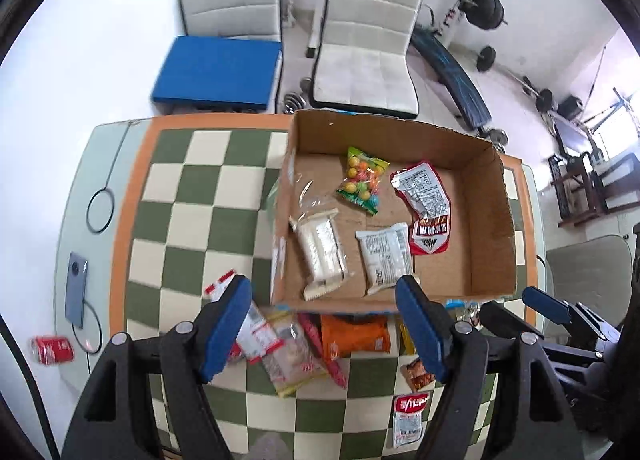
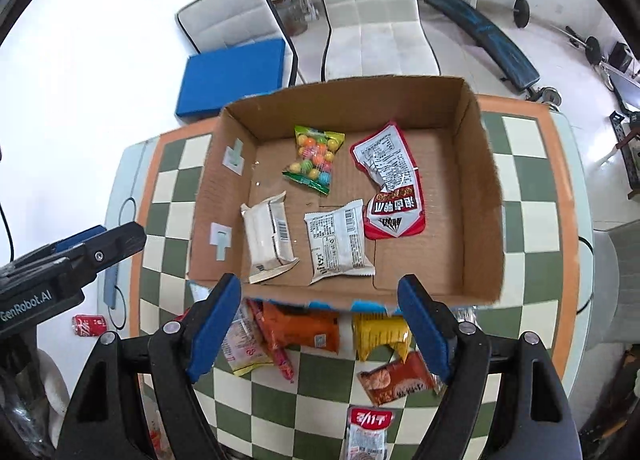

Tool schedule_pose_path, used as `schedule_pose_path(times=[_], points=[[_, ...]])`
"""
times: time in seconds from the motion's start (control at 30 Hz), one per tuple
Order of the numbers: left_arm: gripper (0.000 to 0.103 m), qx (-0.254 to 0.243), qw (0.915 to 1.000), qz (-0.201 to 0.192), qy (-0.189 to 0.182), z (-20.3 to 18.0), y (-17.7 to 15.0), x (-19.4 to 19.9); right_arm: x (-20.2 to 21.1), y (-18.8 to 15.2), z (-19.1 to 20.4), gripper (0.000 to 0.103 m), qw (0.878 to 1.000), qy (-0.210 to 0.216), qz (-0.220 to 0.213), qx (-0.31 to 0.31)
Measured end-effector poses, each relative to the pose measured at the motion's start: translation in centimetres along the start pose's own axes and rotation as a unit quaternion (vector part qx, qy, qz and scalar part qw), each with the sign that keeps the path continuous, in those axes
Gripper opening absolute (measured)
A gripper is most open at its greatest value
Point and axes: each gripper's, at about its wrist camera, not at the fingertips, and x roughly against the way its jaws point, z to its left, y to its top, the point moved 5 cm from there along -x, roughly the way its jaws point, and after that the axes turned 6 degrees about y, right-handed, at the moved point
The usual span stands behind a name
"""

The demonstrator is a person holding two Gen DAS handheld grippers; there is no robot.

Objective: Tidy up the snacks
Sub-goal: 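Grasp a yellow bread packet with the left tool while the right tool grasps a red-labelled pouch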

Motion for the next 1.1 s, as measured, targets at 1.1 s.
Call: schedule_pose_path(times=[1.1], points=[[0.073, 0.152, 0.9549, 0.255, -0.003, 4.9, -14.8, -22.5, -15.7, -27.0, -9.5, 0.085, 0.961, -0.051, 0.216, -0.167]])
